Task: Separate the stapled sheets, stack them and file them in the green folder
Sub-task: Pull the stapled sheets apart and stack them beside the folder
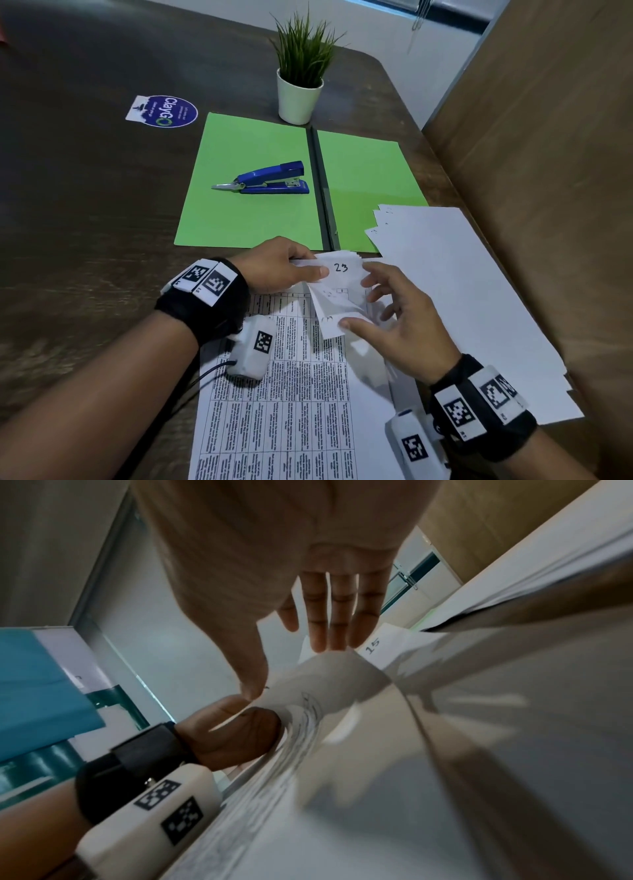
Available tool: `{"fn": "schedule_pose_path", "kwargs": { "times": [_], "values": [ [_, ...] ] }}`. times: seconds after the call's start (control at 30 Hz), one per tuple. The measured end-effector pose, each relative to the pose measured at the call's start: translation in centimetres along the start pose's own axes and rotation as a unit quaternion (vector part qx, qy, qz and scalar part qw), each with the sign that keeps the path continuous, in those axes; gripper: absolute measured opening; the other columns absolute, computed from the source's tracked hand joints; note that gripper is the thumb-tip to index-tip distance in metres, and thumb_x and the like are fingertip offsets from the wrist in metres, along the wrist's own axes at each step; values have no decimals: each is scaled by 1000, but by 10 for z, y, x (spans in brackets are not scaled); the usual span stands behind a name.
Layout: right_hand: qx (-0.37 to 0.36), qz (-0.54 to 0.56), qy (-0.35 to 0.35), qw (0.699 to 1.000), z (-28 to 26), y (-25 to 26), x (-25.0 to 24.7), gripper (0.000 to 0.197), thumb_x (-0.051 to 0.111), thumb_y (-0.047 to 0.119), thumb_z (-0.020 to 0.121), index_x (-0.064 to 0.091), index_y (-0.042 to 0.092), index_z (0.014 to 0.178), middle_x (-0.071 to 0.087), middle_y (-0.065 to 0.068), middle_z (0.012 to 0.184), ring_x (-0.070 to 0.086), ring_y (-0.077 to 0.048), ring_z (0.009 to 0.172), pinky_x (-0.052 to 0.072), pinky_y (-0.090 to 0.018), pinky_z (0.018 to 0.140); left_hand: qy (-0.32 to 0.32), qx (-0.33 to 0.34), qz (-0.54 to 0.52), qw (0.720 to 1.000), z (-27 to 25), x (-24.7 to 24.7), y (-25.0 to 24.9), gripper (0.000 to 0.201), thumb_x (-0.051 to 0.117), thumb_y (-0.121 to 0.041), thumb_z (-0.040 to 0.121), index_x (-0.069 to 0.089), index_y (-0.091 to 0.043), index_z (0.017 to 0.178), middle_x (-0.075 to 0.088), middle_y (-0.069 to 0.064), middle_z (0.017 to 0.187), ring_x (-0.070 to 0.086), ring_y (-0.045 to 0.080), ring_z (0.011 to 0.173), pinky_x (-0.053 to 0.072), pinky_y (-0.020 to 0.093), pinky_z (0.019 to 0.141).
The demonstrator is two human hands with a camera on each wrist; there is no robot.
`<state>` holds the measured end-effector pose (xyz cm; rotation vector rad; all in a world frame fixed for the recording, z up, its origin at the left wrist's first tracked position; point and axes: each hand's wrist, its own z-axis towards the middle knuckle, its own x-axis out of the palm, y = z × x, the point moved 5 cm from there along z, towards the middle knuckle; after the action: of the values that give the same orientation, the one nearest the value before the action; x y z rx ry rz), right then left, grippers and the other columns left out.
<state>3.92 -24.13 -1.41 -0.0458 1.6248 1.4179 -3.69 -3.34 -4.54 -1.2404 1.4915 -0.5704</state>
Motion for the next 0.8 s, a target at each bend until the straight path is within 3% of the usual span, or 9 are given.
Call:
{"fn": "schedule_pose_path", "kwargs": {
  "times": [0.1,0.17,0.3,0.4,0.5,0.57,0.63,0.7,0.8],
  "values": [
    [7,12,3,1000,0,4,3,78,87,41,69,48,41,136,63,18,113,62,-10,98,52,-20,70,-12,7,-4,1000,0,0,1,34,63,-58,90,77,-28,92,76,7,99,67,16,80,53,32,79],
    [21,11,-15,1000,1,3,4,76,85,45,71,49,39,137,61,20,115,62,-8,95,53,-22,68,-16,8,-9,1000,-1,0,-1,35,62,-58,90,77,-26,91,76,9,97,66,17,75,52,32,74],
    [52,-45,-29,997,4,-4,1,73,79,53,72,51,34,136,56,20,118,60,-2,89,52,-25,74,-4,10,-2,1000,1,1,-1,26,69,-47,89,76,-23,95,78,1,98,72,26,95,57,43,88],
    [92,-13,-15,996,5,-10,5,73,84,46,71,53,33,135,61,15,107,60,-8,87,52,-26,80,-1,15,-3,1000,2,1,1,25,71,-47,88,76,-24,96,77,-2,97,73,22,92,58,42,89],
    [76,42,2,996,3,-7,11,53,86,38,73,63,37,121,60,11,86,57,-10,78,50,-24,72,-5,10,-7,1000,0,1,0,45,57,-66,87,77,-26,92,76,0,87,68,15,74,55,31,78],
    [34,44,23,998,-1,3,14,34,83,43,74,71,35,104,60,12,82,57,-7,79,45,-16,69,-7,-14,-42,999,-1,1,0,63,42,-77,85,78,-26,91,78,3,91,71,20,78,53,33,82],
    [12,63,34,997,-5,11,16,35,77,55,73,77,29,96,65,10,84,60,-7,82,43,-11,68,-4,-23,-74,997,-3,1,-2,55,46,-66,93,78,-22,91,78,-5,85,72,12,72,52,28,74],
    [33,102,-17,994,-4,11,11,35,74,55,77,78,24,91,70,6,83,62,-6,77,45,-11,63,3,-8,-54,999,-2,2,-2,31,63,-47,94,77,-20,95,75,-9,81,68,7,64,49,24,64],
    [95,122,-143,978,2,-8,1,18,81,34,78,74,19,88,69,1,74,57,-5,63,46,-14,58,3,4,-10,1000,2,0,3,19,77,-31,86,75,-22,103,76,-6,95,71,13,83,55,26,76]
  ]
}}
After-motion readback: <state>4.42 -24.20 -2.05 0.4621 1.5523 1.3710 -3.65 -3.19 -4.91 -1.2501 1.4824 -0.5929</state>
